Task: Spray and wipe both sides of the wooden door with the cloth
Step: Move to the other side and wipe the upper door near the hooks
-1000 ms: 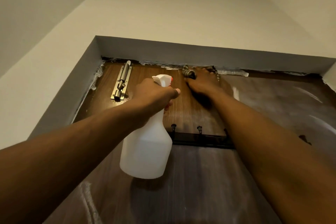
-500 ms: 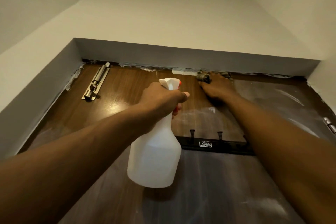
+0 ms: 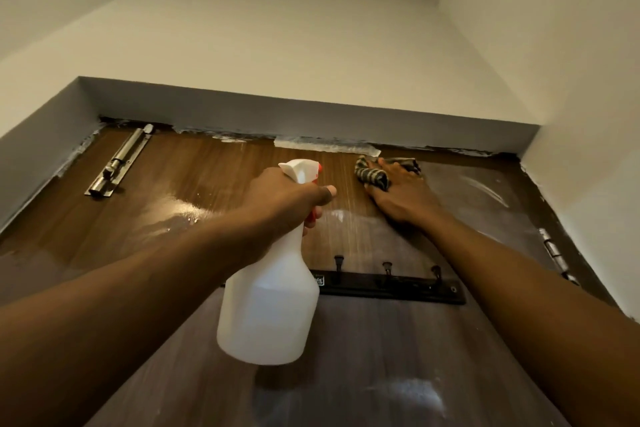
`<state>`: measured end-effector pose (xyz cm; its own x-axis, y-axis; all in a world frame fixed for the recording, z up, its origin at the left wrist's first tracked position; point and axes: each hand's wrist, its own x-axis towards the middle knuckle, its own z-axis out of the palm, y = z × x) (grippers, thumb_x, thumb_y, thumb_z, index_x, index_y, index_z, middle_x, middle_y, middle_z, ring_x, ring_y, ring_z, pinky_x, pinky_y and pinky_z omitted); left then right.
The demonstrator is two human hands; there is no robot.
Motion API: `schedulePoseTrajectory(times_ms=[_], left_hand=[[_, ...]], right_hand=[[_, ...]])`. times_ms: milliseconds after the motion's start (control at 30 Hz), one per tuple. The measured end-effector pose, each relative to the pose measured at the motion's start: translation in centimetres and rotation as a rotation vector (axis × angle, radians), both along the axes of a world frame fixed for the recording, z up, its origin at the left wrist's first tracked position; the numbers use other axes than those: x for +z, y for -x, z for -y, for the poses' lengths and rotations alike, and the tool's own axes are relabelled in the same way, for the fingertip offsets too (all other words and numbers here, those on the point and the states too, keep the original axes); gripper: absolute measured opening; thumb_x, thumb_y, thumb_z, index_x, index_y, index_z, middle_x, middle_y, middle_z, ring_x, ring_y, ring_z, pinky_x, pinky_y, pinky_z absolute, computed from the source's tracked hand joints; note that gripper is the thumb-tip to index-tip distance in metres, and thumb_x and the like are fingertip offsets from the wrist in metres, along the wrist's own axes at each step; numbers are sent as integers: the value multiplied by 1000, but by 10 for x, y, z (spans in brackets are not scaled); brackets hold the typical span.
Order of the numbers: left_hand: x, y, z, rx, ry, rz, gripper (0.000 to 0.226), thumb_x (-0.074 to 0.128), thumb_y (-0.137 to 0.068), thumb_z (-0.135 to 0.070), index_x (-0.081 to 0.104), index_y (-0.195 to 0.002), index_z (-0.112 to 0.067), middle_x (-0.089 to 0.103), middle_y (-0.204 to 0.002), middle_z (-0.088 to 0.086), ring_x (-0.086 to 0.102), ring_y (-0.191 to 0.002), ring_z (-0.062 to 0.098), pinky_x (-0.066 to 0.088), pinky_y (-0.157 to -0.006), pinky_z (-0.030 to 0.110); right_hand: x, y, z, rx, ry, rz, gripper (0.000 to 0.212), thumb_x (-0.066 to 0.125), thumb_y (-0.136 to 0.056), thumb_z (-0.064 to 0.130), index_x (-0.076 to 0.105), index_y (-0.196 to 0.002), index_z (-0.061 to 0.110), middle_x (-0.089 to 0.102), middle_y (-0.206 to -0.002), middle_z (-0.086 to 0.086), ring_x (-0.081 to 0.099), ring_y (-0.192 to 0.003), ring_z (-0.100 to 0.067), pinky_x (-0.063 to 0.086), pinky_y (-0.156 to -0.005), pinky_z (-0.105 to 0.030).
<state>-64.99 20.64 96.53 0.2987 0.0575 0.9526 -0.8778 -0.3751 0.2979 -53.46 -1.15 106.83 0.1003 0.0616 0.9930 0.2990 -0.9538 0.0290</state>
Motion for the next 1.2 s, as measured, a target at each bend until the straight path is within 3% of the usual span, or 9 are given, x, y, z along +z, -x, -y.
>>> schedulePoseTrajectory(times_ms=[200,333,400,500,667,833,1000,1200], left_hand=[[10,4,10,50,32,32,27,69,-81,-34,47,-92,-23,66,-82,5,64,-68,14,49,-54,25],[13,5,21,79,53,22,25,67,-81,-36,48,-86,-22,65,-85,5,64,-74,17,50,-61,30],[13,7,28,70,47,17,26,66,-82,-36,52,-94,-18,66,-87,6,64,-74,18,49,-57,28],[14,9,40,54,37,7,40,67,-81,-37,53,-108,-11,67,-90,9,65,-77,21,50,-57,29],[22,8,56,92,20,9,38,68,-81,-37,54,-105,-12,68,-90,9,66,-78,22,52,-60,31],[28,3,66,98,10,12,40,69,-78,-39,59,-105,-10,70,-90,10,69,-83,26,57,-72,40],[29,-4,79,79,16,-4,36,68,-79,-40,60,-101,-12,70,-88,9,69,-84,28,57,-75,42],[24,-8,100,50,-7,13,30,67,-81,-36,59,-97,-12,70,-88,10,68,-79,24,56,-65,35]], right_hand=[[32,10,-33,36,8,50,68,37,-97,60,20,-155,29,19,-163,1,17,-149,-23,10,-122,-43],[-6,12,-18,33,247,90,65,36,-99,57,17,-155,31,14,-163,4,14,-149,-17,5,-120,-37],[-25,5,9,29,311,84,65,34,-99,60,16,-155,33,14,-163,7,13,-149,-14,5,-120,-36],[-29,-5,55,29,168,83,69,33,-97,64,19,-156,30,21,-162,4,20,-148,-17,9,-122,-39],[11,9,64,65,-121,37,65,35,-99,56,21,-155,27,17,-163,0,15,-150,-23,6,-123,-42],[24,0,45,88,24,47,69,41,-95,60,26,-154,27,22,-162,2,17,-149,-20,8,-123,-41],[-34,-2,82,58,214,70,67,39,-99,56,16,-156,28,17,-163,5,15,-149,-15,6,-121,-35],[-16,-6,136,91,-150,2,72,40,-97,60,15,-156,28,19,-163,-2,19,-149,-24,11,-122,-46]])
